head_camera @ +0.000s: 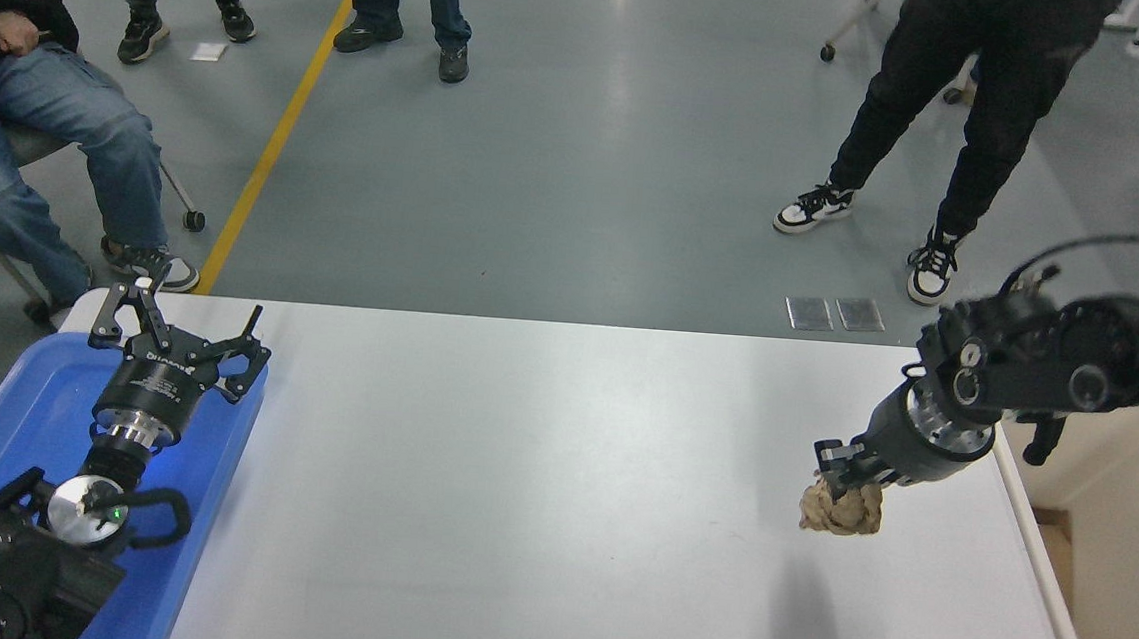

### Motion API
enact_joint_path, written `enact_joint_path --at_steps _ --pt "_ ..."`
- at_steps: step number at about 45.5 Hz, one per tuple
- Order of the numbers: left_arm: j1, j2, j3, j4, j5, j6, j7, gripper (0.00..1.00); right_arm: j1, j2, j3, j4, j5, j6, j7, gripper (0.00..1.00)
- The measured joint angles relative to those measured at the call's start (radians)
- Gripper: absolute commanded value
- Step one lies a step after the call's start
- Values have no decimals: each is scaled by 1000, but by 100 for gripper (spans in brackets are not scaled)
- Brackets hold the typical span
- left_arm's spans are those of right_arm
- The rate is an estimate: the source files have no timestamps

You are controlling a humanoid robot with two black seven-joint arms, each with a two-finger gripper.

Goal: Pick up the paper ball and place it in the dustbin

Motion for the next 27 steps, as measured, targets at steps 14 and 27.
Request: enact_joint_path --at_steps 14,27 --pt "1 1 -1 0 0 0 0 99 424 -16 -117 90 28 174 24 0" --pt "1 1 -1 0 0 0 0 99 526 -31 -197 89 1 211 27 0"
